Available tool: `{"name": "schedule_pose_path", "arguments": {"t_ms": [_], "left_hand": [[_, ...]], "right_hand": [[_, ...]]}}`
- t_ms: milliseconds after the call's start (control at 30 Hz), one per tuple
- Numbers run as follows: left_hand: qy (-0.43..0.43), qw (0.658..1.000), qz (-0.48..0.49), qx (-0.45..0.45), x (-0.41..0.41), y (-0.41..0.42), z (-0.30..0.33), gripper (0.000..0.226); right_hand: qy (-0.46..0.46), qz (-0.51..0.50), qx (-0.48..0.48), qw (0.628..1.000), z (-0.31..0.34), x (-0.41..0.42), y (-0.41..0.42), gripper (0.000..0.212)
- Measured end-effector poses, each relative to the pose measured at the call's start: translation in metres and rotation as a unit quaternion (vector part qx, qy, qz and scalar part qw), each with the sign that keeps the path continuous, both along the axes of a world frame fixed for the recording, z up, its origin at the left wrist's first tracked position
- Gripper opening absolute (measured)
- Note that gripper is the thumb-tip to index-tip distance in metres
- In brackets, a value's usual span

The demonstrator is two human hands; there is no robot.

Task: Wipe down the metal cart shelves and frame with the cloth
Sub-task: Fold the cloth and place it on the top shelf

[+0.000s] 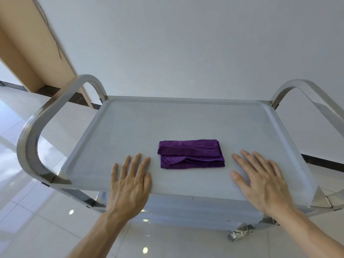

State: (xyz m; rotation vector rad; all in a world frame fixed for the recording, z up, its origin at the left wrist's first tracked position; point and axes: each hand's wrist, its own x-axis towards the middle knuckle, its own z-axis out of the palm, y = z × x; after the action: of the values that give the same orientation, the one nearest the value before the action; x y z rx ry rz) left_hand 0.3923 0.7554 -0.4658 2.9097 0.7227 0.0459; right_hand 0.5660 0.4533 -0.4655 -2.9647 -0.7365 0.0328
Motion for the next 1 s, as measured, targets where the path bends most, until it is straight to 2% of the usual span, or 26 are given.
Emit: {"name": "schedule_pose_path", "arguments": {"t_ms": [333, 533, 700, 900, 1000], "left_hand": [[-0.031, 0.999, -0.034, -0.005, 0.105, -0.020, -0.002, 0.068], [-0.034, 0.998, -0.058, 0.000, 0.160, -0.030, -0.005, 0.066], [-0.024, 0.997, -0.068, -0.013, 0.200, -0.034, -0.007, 0.050], [-0.012, 0.996, -0.087, -0.006, 0.241, -0.037, -0.004, 0.059], [-0.014, 0.996, -0.092, 0.002, 0.265, -0.035, -0.008, 0.053]], "right_hand": [[-0.010, -0.030, -0.007, 0.999, -0.002, 0.086, -0.030, 0.074], [-0.015, -0.050, -0.020, 0.998, -0.003, 0.127, -0.048, 0.067], [-0.001, -0.065, -0.023, 0.998, -0.002, 0.160, -0.056, 0.068], [0.006, -0.076, -0.024, 0.997, 0.000, 0.197, -0.060, 0.068], [0.006, -0.084, -0.030, 0.996, 0.000, 0.216, -0.061, 0.068]]}}
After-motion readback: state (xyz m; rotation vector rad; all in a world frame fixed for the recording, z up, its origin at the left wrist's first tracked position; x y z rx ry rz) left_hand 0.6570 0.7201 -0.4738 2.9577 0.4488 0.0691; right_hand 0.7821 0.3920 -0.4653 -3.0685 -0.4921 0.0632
